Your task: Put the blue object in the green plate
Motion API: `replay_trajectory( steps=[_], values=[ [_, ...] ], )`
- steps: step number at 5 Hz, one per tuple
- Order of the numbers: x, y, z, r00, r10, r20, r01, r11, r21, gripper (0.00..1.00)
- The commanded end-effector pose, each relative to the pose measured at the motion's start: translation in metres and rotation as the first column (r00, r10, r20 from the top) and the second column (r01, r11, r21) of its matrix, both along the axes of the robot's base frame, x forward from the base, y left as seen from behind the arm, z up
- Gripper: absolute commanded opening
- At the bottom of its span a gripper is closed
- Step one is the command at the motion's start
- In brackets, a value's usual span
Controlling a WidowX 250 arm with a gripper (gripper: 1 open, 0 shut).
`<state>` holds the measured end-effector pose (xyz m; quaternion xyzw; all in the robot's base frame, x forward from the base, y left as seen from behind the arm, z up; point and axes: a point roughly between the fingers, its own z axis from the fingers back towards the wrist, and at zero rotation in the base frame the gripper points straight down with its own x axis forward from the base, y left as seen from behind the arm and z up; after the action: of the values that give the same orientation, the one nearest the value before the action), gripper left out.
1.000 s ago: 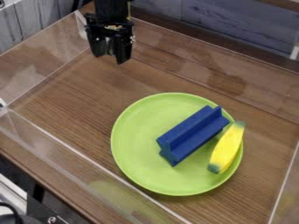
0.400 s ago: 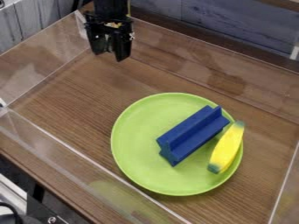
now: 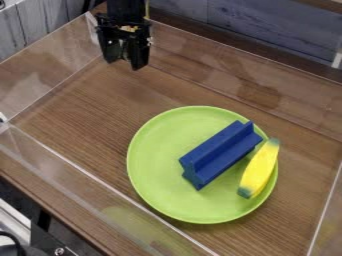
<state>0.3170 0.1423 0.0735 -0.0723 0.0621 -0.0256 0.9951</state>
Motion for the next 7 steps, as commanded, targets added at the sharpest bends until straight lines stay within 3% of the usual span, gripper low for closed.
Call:
replay_trajectory(
  steps=[1, 7],
  values=[
    [0.0078, 0.0088, 0.0131, 0.999, 0.008, 0.044, -0.009, 1.0, 0.024, 1.0],
    [0.006, 0.008, 0.0112, 1.0, -0.003, 0.023, 0.002, 1.0, 0.016, 1.0]
  ],
)
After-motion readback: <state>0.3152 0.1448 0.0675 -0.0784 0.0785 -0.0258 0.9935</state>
